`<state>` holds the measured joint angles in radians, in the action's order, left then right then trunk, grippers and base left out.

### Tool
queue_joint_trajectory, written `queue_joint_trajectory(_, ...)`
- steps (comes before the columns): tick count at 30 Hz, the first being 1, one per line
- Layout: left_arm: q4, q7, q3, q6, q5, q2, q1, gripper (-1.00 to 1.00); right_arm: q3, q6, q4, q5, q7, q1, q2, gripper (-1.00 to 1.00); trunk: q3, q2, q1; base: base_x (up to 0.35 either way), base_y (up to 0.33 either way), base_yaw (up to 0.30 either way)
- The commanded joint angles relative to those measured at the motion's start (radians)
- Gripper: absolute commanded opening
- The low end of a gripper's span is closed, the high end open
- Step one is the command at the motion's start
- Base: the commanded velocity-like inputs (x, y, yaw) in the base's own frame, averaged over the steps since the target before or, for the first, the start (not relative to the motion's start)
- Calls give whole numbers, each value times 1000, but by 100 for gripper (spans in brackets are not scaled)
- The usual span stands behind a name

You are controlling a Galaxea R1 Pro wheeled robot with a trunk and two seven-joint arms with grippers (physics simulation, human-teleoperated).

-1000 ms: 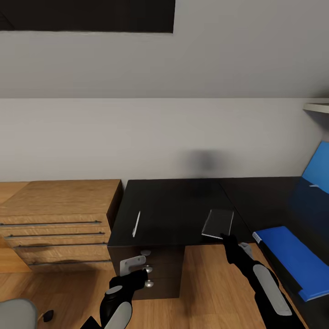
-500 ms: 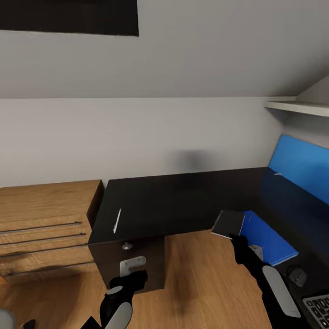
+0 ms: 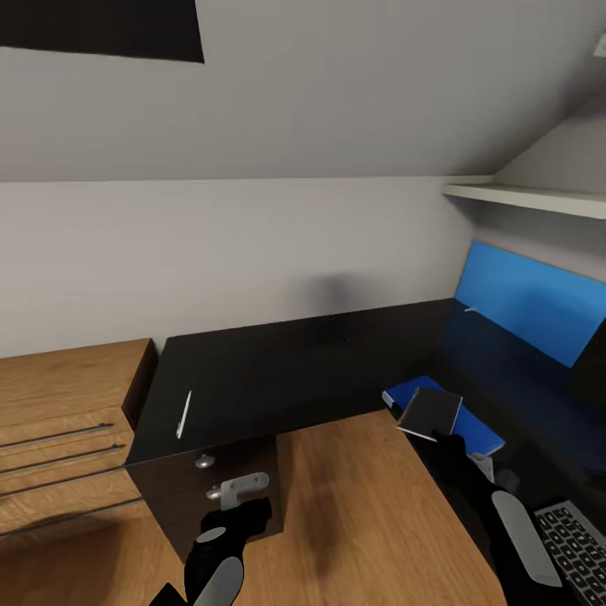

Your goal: In the bedroom, organize the workspace by keeping the computer under the desk, ensuring the monitor is on the desk, placing the keyboard on the desk next to the monitor, placing the mouse on the desk next to the keyboard, moving the folder from the swivel chair onto the desk next to the mouse, stacking the notebook on top of the folder with the pen on top of the notebook, and positioning the swivel chair next to the desk.

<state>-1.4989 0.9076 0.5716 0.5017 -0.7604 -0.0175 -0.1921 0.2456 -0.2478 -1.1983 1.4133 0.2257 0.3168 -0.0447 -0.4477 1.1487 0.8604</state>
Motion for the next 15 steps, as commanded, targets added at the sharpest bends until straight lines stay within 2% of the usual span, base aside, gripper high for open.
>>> queue_joint_trajectory(1, -1, 8, 2, 3, -5, -1, -1, 100, 5, -4, -2, 9, 6, 1, 0, -100, -1, 1, 0, 0, 0, -30)
queue_joint_trajectory(8, -1, 8, 2, 3, -5, -1, -1, 100, 5, -4, -2, 9, 6, 1, 1, -100, -2, 1, 0, 0, 0, -29)
queue_joint_trajectory(10, -1, 8, 2, 3, -5, -1, -1, 100, 16, -4, -2, 9, 6, 1, 1, -100, -2, 1, 0, 0, 0, -14)
queue_joint_trajectory(11, -1, 9, 2, 3, -5, -1, -1, 100, 29, -4, -2, 9, 5, 1, 1, -100, -2, 1, 0, 0, 0, -8)
queue_joint_trajectory(12, -2, 9, 2, 3, -4, 0, -1, 100, 63, -3, 7, 9, 4, 1, 1, -100, -2, 1, 0, 0, 0, -3)
queue_joint_trajectory(15, -2, 8, 2, 3, -3, -1, -1, 100, 95, -2, 32, 8, 2, 1, 2, -100, -2, 1, 0, 0, 0, -1)
